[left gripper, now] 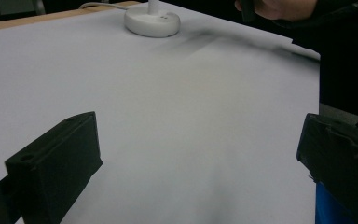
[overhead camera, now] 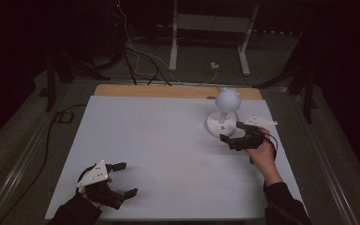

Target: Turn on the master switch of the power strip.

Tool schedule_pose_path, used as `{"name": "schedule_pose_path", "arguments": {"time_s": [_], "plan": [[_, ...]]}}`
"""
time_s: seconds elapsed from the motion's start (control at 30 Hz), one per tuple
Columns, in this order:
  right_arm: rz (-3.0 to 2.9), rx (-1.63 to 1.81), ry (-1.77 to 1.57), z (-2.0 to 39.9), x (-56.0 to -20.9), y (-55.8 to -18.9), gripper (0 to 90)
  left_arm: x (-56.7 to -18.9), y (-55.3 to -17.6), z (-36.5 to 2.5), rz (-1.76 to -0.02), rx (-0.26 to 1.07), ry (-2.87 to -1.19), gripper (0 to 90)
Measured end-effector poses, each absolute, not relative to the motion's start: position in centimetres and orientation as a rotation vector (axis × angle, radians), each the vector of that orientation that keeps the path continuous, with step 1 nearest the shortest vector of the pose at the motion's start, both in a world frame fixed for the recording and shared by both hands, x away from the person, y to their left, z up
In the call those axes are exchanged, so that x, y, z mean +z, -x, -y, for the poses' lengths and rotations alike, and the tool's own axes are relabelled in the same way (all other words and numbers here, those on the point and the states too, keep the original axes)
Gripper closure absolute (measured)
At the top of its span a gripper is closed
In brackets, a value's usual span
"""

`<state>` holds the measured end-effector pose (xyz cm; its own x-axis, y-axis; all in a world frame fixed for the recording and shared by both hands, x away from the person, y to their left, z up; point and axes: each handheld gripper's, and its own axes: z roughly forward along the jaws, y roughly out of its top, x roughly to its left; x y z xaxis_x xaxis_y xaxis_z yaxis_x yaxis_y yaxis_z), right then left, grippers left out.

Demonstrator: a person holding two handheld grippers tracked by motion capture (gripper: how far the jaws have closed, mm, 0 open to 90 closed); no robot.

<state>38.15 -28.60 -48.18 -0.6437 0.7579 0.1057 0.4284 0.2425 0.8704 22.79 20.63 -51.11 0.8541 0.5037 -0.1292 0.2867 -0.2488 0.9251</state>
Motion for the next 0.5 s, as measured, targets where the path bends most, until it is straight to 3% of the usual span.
{"name": "schedule_pose_path", "arguments": {"time_s": [0.5], "plan": [[-2.051, 1.350, -1.303, 30.3, -49.1, -40.8, 0.0, -51.1, -22.8, -20.7, -0.602, 0.225, -1.843, 0.0]]}}
